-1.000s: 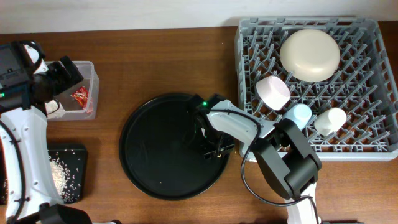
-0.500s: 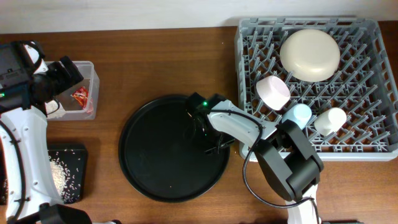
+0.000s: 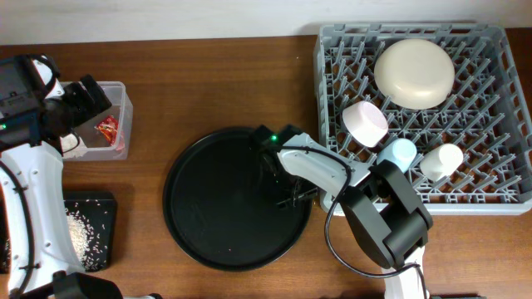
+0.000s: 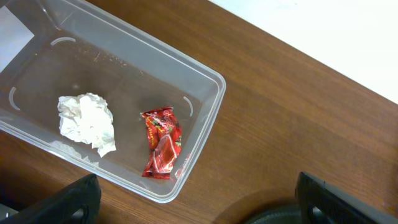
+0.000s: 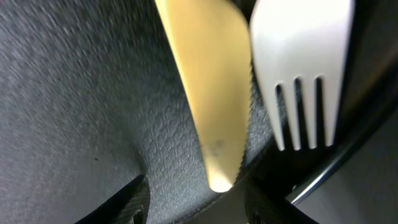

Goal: Sort waste into correct bins and load items into the dishwasher rack

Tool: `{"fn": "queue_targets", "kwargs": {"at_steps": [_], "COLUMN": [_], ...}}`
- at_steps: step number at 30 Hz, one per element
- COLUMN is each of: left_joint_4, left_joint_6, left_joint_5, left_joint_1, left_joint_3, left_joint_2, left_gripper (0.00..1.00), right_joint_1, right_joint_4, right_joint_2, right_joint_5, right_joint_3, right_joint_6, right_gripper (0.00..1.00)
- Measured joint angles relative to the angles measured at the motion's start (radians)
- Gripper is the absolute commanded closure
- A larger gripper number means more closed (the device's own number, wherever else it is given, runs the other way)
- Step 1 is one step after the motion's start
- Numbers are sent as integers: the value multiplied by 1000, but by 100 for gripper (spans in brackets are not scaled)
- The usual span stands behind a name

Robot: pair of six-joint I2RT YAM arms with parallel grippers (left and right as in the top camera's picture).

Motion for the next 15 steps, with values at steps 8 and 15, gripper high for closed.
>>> {"fn": "queue_targets", "kwargs": {"at_steps": [8, 15], "left_joint_4": [0, 0], "left_joint_6": [0, 0], "left_joint_5": [0, 0], "left_joint_1": [0, 0], "left_joint_3": [0, 0], "left_joint_2": [0, 0], "left_gripper": [1, 1], "right_joint_1": [0, 0], "right_joint_4": [5, 78], "right_joint_2": [-1, -12], "right_joint_5": [26, 32], "right_joint_3": [30, 9], "right_joint_6": [0, -1], "right_gripper": [46, 47]}}
